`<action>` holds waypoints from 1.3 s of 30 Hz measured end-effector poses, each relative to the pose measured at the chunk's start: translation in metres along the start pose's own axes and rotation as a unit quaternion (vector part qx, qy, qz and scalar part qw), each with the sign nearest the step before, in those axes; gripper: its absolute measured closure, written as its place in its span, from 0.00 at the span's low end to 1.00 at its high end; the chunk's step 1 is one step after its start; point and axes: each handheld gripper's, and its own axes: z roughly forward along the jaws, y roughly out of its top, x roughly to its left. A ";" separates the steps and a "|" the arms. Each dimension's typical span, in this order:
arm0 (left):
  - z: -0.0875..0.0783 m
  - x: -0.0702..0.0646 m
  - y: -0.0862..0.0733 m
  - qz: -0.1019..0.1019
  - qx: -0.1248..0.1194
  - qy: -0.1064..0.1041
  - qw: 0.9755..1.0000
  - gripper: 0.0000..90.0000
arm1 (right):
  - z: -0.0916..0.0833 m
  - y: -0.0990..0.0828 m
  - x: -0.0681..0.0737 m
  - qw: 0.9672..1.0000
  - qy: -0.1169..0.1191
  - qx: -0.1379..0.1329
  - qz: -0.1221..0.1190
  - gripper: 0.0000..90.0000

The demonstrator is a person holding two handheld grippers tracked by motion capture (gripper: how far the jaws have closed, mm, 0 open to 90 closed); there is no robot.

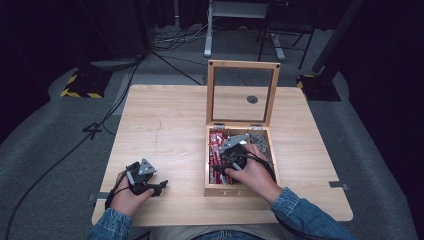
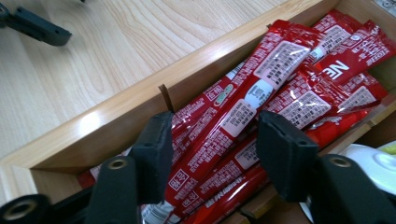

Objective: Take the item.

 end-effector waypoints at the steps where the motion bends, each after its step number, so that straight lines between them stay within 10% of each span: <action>1: 0.000 0.000 0.000 0.000 0.000 -0.001 1.000 0.37 | 0.000 0.000 0.001 1.000 -0.003 0.002 -0.001 0.58; 16: 0.000 0.000 0.000 -0.001 -0.002 -0.001 1.000 0.37 | -0.004 0.002 0.010 0.998 0.020 -0.004 0.052 0.89; 39: 0.003 0.007 -0.001 -0.005 -0.003 0.004 1.000 0.37 | -0.055 0.017 0.003 0.993 0.024 -0.103 0.059 0.91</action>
